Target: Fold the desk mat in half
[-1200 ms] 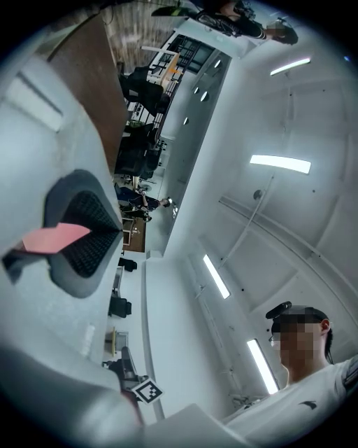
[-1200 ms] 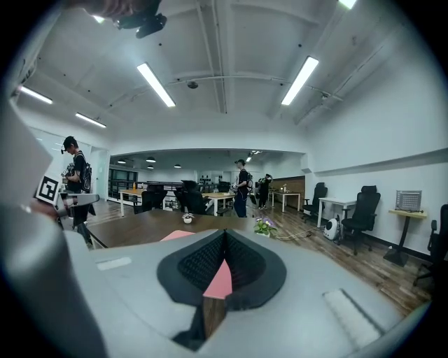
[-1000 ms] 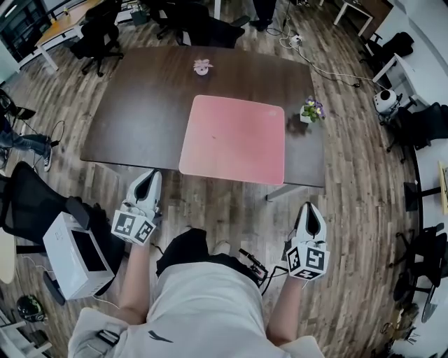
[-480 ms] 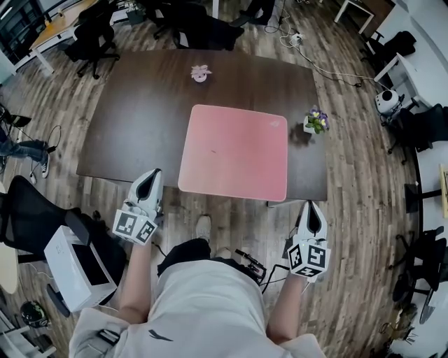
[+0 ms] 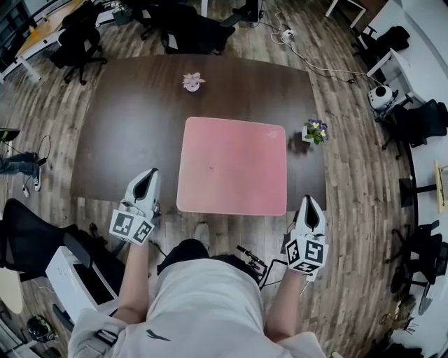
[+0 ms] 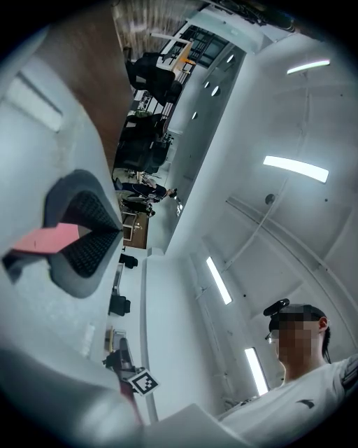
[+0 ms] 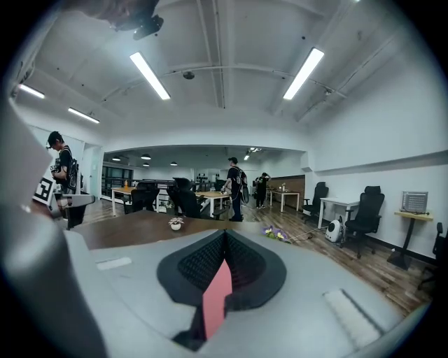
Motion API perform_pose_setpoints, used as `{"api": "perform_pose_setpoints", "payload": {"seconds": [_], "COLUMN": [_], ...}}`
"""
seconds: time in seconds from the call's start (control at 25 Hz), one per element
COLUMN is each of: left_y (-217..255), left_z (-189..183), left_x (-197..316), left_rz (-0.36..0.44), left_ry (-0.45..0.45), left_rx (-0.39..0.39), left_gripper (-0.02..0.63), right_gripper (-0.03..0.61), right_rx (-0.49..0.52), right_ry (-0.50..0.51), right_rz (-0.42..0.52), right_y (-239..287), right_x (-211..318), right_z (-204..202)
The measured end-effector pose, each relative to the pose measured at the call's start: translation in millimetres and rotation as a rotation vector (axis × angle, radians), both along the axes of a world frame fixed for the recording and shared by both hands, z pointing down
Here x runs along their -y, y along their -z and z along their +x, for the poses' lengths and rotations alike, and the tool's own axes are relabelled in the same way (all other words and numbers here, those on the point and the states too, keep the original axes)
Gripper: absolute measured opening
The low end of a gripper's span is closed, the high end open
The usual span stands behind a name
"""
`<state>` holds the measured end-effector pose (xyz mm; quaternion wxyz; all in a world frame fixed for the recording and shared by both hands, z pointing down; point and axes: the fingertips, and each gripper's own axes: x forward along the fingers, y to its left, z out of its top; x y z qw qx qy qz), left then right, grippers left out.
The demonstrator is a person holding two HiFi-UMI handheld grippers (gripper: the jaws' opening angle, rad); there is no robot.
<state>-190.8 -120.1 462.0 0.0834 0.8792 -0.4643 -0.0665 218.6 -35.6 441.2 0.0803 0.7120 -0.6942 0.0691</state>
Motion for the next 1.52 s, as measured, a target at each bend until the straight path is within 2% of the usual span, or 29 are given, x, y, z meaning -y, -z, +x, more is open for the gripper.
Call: {"api": "perform_pose_setpoints", "payload": {"seconds": [0.48,0.76,1.52], "left_y": [-17,-16,-11], "left_z": [14,20,45], "left_x": [42,51,54], "left_rz": [-0.035,-0.031,-0.005], "left_ry": [-0.064,-0.027,0.044], "left_rx": [-0.013,-0.022,0.004], "left_gripper": [0.005,0.005,0.005], "right_gripper": [0.002,0.002,0.002], "right_rx": [-0.019,-0.028,0.011], "right_ry": [-0.037,-0.008,0.042], "right_rz": [-0.053,-0.093,-0.099], "right_y": [-11,-23,-43], "right_x": [21,36,56], "right_z": [3,17,50]}}
